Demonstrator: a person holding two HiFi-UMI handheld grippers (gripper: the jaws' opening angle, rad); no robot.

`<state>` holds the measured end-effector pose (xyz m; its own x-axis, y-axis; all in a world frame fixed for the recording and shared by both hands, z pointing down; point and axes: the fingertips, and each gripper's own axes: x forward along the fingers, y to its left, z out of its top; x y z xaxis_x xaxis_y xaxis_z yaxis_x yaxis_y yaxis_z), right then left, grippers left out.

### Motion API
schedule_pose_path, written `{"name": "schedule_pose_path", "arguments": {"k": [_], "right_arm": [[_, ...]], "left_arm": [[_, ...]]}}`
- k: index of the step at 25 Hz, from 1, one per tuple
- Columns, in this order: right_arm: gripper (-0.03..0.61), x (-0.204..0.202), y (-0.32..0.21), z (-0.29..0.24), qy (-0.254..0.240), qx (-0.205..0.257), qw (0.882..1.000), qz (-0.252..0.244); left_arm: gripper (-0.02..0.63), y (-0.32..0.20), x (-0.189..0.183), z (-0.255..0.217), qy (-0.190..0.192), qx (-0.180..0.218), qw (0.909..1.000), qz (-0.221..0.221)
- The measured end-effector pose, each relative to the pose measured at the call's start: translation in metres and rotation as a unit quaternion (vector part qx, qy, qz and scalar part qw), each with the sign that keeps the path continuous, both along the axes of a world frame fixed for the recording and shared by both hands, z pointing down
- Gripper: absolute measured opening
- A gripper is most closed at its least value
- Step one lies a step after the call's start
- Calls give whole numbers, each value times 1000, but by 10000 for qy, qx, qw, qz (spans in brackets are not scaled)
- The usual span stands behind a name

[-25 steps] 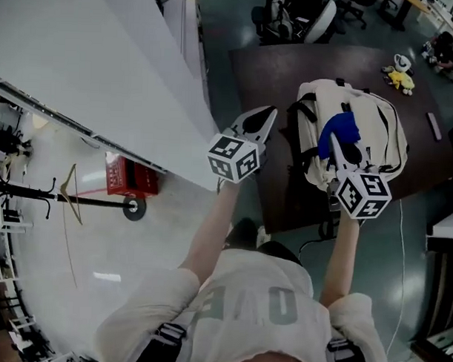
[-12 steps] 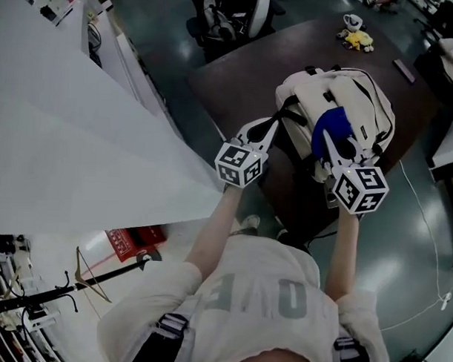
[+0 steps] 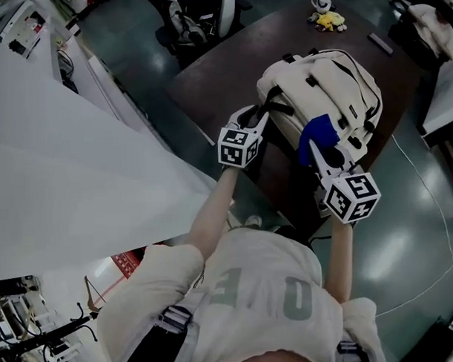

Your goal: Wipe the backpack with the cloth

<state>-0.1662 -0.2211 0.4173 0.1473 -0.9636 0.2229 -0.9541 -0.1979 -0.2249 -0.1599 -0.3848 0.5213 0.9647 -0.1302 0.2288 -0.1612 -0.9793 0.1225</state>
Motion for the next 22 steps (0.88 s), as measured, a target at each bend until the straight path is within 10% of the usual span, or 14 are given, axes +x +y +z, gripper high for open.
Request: {"name": "schedule_pose_path", "arguments": {"k": [3,15,22], "right_arm": [[42,-3,0,9,-26,-55,9999,116],[41,-43,-117,69,620,-481,9969,16],[41,-7,-166,118,399,-963,9927,615]], "left_arm": [[46,-11,5,5,-126,151,9998,64],[41,-51,25,-61,817,164,9923,914],[43,-53,19,-53,734,228,9906,1129]]}}
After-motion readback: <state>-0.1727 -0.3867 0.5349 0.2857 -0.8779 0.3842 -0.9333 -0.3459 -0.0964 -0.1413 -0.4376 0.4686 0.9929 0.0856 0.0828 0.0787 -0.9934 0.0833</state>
